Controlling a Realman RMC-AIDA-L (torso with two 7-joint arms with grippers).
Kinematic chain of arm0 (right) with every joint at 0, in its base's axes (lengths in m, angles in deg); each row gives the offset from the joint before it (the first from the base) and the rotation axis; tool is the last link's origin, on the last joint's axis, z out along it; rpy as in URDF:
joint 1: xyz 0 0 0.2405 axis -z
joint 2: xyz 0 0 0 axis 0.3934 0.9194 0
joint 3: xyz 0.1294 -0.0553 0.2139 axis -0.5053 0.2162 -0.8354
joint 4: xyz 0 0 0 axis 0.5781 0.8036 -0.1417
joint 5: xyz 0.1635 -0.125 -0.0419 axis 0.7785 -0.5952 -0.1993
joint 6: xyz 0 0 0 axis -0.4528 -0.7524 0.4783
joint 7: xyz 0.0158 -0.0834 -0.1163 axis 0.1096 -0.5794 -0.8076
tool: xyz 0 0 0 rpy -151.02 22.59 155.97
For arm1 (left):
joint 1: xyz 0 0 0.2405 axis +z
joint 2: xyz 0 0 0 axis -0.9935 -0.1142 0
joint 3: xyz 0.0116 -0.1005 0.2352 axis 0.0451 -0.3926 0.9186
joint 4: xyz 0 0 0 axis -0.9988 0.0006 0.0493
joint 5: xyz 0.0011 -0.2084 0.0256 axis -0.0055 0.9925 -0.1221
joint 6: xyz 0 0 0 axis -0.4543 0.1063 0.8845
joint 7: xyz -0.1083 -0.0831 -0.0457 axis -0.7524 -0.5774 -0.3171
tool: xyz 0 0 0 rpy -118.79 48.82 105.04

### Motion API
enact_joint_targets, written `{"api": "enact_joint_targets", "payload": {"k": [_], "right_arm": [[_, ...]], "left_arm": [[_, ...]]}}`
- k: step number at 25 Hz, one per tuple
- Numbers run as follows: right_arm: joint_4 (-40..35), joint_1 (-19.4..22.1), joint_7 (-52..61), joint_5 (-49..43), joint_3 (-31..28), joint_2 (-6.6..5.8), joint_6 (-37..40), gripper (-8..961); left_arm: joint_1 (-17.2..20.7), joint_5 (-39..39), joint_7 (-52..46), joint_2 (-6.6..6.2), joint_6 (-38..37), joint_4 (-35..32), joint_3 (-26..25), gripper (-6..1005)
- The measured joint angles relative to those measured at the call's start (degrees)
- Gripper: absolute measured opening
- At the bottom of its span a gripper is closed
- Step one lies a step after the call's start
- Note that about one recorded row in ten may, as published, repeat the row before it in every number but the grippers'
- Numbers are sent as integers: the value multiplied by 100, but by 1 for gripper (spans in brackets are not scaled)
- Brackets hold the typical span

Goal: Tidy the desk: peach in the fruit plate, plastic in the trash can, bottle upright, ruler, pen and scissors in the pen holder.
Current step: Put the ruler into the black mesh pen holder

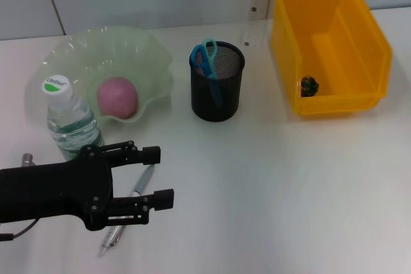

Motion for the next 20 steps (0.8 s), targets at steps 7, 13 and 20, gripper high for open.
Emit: {"api": "enact_joint_targets", "payload": {"k": [7,13,20], "right_arm": [[87,-286,-12,-313,872,235,-875,14],[291,-367,-85,-376,1120,399,-1254,18],[505,-372,-319,-396,1193,579,-1545,23]], "left_arm": [[-35,-37,96,-16,71,287,-42,790],[-34,-45,99,-30,71,343,-50,786],[-23,-47,100,-29,56,362,-48,782]]}}
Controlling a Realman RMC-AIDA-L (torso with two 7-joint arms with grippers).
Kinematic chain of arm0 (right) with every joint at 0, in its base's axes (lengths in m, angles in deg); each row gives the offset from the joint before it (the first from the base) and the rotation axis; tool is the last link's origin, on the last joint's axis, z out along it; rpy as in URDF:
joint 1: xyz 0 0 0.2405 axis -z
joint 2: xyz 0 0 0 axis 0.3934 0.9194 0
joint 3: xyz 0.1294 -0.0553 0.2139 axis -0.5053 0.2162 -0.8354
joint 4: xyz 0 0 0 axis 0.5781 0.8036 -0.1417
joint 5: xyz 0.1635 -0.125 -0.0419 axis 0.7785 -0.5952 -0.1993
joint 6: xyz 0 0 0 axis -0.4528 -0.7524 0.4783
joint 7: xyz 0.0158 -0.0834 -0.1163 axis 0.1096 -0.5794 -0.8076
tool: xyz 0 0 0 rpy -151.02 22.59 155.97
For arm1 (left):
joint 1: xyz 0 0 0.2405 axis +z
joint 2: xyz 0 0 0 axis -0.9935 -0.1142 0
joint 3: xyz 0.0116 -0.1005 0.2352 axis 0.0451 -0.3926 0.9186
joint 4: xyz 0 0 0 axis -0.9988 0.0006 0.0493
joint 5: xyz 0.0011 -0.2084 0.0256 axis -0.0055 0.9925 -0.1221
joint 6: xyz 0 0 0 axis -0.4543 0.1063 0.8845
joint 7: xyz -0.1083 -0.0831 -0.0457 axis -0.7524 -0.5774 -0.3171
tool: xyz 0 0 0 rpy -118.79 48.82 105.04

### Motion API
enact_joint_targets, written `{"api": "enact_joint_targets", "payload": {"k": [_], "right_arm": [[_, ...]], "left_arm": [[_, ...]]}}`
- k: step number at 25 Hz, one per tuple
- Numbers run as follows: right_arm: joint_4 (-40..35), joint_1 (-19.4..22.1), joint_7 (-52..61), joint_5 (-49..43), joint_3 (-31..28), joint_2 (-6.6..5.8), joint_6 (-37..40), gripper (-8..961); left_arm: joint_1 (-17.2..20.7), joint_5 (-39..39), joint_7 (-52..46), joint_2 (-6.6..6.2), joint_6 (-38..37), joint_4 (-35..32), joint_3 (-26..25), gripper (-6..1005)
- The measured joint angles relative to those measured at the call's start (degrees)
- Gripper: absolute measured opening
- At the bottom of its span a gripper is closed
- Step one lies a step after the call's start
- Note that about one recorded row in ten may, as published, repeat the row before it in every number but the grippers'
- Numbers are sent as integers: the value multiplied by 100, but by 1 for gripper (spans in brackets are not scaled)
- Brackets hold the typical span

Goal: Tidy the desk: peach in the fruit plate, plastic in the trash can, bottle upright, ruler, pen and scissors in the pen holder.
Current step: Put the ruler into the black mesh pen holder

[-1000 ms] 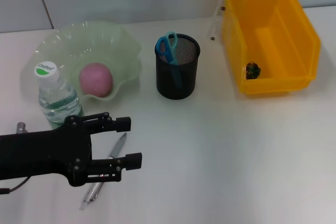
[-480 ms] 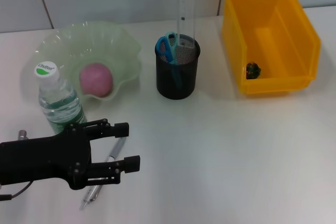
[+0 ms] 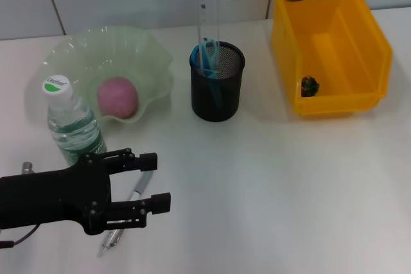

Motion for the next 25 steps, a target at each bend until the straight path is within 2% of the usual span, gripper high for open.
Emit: {"api": "enact_joint_targets", "payload": {"k": [22,25], "right_arm": [[578,58,-298,-116,193,162,-598,38],[602,61,-271,-296,197,256,-696,40]], "left_arm": [[44,2,0,0,-58,103,0,783],[43,2,-6,0,-61,105,0,783]]}}
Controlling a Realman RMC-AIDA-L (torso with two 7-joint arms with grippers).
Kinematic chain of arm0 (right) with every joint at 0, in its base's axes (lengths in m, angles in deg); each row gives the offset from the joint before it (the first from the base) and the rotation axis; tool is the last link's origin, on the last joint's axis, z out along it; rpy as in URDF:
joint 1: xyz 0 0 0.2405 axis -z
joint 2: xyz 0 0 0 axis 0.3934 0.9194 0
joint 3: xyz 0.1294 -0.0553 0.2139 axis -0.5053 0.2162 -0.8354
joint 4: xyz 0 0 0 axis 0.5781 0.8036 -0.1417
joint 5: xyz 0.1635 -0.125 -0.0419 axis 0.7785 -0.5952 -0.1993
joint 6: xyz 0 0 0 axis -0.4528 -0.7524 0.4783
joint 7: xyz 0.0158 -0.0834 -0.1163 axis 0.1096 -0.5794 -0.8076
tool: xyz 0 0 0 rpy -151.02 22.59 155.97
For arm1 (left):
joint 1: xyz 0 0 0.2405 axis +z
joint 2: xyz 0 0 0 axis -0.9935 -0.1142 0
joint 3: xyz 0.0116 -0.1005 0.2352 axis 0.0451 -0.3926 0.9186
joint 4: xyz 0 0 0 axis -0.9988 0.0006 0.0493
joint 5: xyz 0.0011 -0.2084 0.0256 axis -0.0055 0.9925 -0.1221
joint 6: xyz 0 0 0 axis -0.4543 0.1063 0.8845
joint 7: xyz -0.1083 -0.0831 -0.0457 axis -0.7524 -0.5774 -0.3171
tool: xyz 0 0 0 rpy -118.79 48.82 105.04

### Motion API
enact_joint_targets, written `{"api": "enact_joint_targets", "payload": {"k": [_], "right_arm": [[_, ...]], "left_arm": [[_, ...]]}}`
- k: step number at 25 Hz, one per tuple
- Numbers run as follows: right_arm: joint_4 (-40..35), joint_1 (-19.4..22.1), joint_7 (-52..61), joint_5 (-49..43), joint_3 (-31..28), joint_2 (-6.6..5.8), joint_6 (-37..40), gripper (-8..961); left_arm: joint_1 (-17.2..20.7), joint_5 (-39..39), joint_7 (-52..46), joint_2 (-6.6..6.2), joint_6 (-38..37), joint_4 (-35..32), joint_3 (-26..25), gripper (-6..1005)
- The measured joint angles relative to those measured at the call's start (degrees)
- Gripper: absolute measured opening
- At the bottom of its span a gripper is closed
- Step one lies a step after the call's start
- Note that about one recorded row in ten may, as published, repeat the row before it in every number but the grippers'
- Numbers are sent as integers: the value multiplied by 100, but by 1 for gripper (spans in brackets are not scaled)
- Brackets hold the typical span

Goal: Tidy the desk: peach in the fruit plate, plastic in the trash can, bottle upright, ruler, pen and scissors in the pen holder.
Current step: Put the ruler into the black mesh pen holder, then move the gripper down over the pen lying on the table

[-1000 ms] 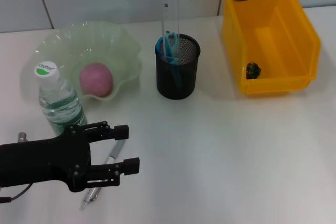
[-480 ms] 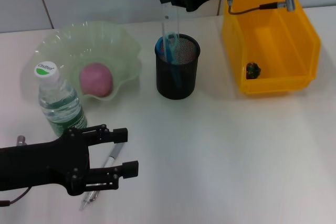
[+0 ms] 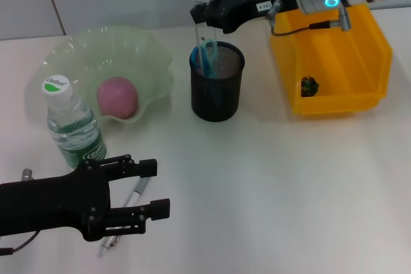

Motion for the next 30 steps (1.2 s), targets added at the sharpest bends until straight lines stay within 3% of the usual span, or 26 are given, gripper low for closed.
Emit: {"api": "enact_joint_targets", "payload": {"k": [16,26,30], "right_arm": [[73,136,165,-61,-41,22,-92,65],[-46,211,246,27,-72,16,-62,195],[-234,314,303,184,-76,15,-40,372]], "left_arm": [[0,10,-5,-6,-40,50,0,783],[-12,16,-35,-16,-49,49,-15,782],[-20,14,-57,-22,-50,49,-19,783]]}}
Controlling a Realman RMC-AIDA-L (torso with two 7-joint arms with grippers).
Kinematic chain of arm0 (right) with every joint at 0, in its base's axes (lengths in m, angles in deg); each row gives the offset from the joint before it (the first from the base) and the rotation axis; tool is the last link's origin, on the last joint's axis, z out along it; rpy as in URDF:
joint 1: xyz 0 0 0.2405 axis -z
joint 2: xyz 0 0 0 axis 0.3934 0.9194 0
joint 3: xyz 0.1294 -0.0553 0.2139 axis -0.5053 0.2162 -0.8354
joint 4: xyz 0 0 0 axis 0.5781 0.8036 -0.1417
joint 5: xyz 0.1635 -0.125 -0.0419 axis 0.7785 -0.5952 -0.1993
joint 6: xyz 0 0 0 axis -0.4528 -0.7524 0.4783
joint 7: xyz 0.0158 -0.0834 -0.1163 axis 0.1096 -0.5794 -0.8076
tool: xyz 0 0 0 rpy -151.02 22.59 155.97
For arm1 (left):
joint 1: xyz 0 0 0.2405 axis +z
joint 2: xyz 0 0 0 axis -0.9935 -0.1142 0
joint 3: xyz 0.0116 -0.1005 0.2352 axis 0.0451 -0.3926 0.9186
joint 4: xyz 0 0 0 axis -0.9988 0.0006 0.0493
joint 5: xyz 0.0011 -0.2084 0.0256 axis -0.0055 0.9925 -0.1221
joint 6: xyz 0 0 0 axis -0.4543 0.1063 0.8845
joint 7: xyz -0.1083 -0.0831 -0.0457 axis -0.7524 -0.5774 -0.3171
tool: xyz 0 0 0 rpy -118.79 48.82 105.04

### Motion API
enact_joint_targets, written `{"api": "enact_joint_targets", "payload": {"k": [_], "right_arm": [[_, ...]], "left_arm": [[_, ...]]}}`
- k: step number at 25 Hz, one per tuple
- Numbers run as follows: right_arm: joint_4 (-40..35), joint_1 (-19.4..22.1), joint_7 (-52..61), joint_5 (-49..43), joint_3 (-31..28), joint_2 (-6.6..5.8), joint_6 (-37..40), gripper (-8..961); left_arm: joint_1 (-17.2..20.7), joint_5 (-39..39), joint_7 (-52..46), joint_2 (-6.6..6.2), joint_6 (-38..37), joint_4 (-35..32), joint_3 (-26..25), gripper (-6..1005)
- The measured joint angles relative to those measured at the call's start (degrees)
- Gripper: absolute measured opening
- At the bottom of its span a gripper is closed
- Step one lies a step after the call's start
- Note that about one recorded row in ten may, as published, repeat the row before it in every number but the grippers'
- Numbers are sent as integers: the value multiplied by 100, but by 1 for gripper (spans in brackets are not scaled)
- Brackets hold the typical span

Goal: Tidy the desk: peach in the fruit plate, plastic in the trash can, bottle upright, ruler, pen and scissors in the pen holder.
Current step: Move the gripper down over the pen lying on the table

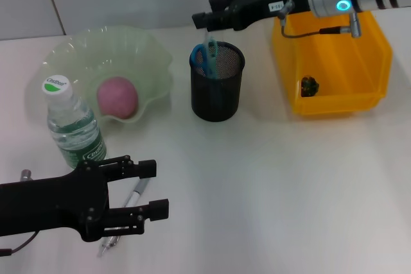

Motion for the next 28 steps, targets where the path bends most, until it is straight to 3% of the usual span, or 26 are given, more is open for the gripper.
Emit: {"api": "enact_joint_targets", "payload": {"k": [6,12,18,21,23,28], "right_arm": [[-432,347,69,592,-3,-8,129,633],[-785,780,55,1397,-128,-59,513,636],[-842,1144,-15,1611,-868,-59,1559,636],[-691,1455,-80,1616,-1274,-76,2041,636],[-621,1537,-141,1618,-1346,-94,2177,636],[-266,1802,-450,1607,-1490,-220,2798,636]], "left_arm": [[-11,-3,-25,-11,-9,-21,1,783],[-31,-6,-78,-45,-12,-35,2,782],[-40,-10,-116,-71,-17,-56,1,782],[-106,-145,-452,-146,-34,-290,12,783],[-113,-193,-516,-139,-35,-356,15,783],[-271,-955,-1495,9,-13,-1239,29,783]]}}
